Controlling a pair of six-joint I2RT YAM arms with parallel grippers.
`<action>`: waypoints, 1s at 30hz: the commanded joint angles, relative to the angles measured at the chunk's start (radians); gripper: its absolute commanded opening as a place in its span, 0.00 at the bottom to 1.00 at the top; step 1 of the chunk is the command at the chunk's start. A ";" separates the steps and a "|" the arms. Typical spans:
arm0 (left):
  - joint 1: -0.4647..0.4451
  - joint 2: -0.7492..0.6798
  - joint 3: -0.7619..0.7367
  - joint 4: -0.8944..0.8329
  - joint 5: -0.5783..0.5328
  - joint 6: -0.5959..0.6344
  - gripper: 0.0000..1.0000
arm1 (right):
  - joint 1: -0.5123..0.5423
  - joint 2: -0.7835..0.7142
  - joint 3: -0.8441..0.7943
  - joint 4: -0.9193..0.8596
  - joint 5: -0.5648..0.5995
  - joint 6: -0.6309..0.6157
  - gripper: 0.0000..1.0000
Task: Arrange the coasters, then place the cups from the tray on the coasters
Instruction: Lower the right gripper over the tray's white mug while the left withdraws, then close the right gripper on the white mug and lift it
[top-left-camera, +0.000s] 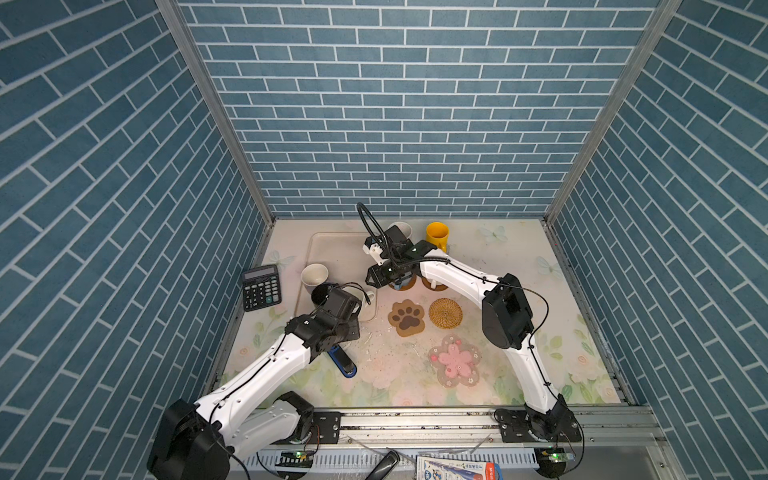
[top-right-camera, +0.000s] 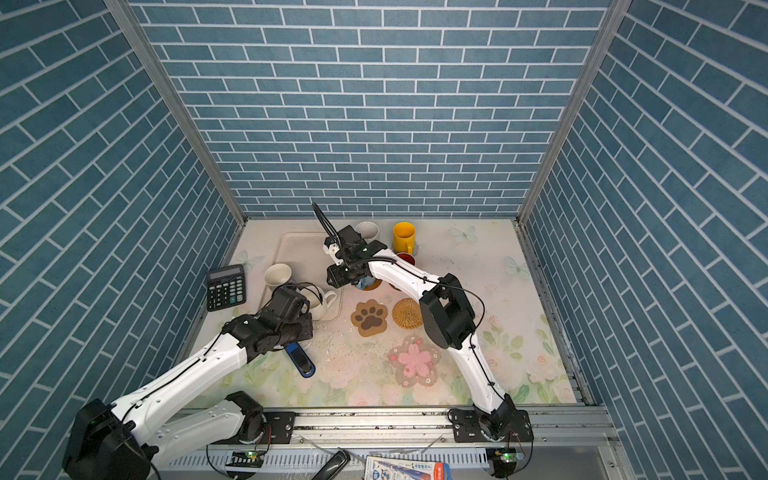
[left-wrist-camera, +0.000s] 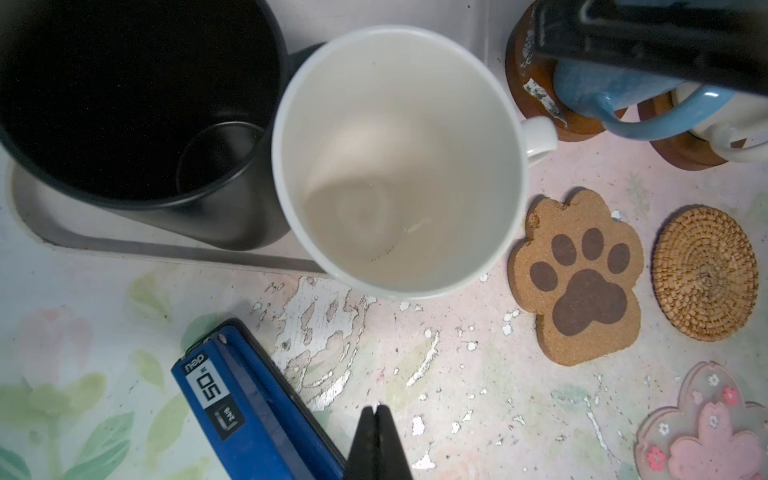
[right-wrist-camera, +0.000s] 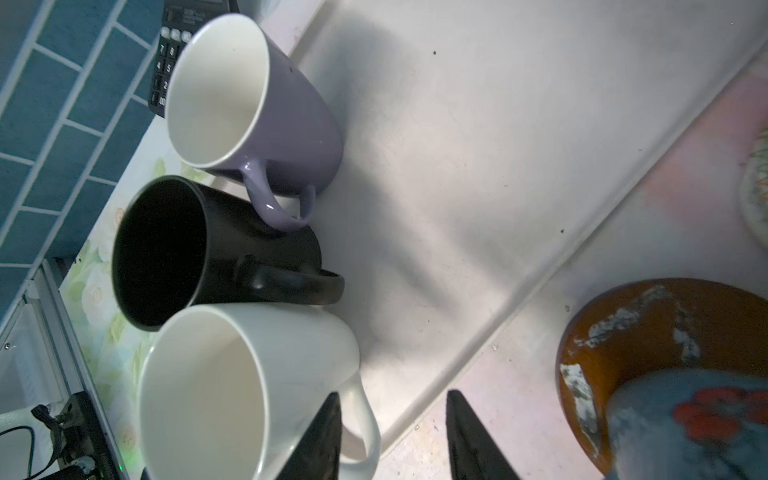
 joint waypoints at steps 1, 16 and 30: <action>0.013 -0.002 -0.019 0.054 0.002 -0.014 0.00 | 0.005 0.038 0.072 -0.027 -0.024 0.008 0.37; 0.097 0.090 -0.035 0.157 0.042 -0.014 0.00 | 0.047 -0.062 -0.107 0.007 -0.004 0.008 0.25; 0.167 0.142 -0.088 0.241 0.053 -0.023 0.00 | 0.094 -0.176 -0.272 0.061 0.019 0.048 0.24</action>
